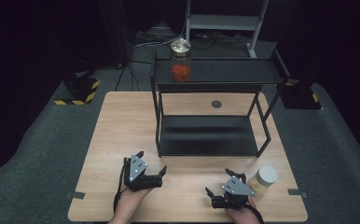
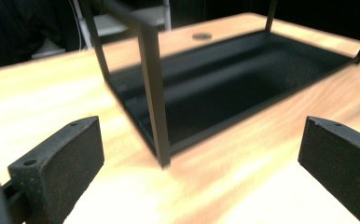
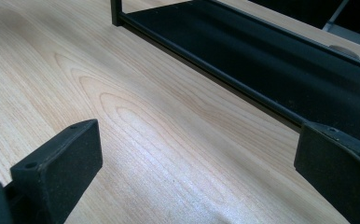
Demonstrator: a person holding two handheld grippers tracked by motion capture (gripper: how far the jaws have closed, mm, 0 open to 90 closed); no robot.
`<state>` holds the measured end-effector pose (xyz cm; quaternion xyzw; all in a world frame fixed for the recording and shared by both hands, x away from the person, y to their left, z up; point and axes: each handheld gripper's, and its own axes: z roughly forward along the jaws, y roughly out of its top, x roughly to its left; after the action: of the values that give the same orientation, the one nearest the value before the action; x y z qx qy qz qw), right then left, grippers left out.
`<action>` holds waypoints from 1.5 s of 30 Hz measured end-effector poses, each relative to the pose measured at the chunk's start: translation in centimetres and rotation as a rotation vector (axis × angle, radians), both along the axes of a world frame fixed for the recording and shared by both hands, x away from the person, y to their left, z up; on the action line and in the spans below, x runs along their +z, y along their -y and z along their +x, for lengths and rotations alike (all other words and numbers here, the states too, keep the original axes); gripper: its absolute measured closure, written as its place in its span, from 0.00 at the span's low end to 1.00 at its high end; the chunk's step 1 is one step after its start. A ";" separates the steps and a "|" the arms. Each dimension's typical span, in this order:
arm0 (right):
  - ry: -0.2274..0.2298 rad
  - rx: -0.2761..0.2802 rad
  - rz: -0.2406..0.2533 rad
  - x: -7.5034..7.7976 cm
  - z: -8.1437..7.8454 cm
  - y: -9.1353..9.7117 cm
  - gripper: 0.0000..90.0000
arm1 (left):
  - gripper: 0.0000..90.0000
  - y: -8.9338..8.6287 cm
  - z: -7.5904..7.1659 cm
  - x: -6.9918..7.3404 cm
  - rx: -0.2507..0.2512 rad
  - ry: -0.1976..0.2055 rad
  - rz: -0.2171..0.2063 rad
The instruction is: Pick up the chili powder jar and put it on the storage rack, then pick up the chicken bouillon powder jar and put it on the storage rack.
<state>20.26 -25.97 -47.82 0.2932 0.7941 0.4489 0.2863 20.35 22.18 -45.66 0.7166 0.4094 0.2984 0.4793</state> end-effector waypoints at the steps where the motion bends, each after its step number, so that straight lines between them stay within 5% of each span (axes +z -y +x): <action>1: 0.000 0.000 0.000 0.0 0.0 0.0 0.00 | 0.00 0.0 0.0 0.0 0.000 0.000 0.000; 11: 0.001 -0.002 -0.007 0.0 0.0 -0.1 0.00 | 0.01 -0.7 -0.4 -2.1 0.006 -0.095 0.066; 12: 0.000 -0.005 -0.007 0.0 0.0 -0.2 0.00 | 0.01 -0.5 -0.8 -2.2 0.005 -0.070 0.096; 17: 0.001 -0.006 -0.004 0.0 0.0 -0.1 0.00 | 0.00 0.6 -0.9 -1.6 -0.019 -0.077 0.204; 22: 0.017 0.012 0.001 -0.2 -0.2 0.1 0.00 | 0.00 1.7 -1.5 -1.7 -0.001 -0.052 0.263; 38: 0.023 0.023 0.022 -0.4 -0.3 0.2 0.00 | 0.01 1.9 -1.1 -1.5 -0.047 -0.060 0.303; 45: 0.076 0.040 0.047 0.4 -1.1 0.4 0.00 | 0.01 1.6 -1.2 -1.6 -0.052 -0.055 0.288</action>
<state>19.16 -26.41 -47.40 0.2667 0.7777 0.4837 0.3002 19.15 20.57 -47.24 0.7962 0.3567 0.3218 0.3678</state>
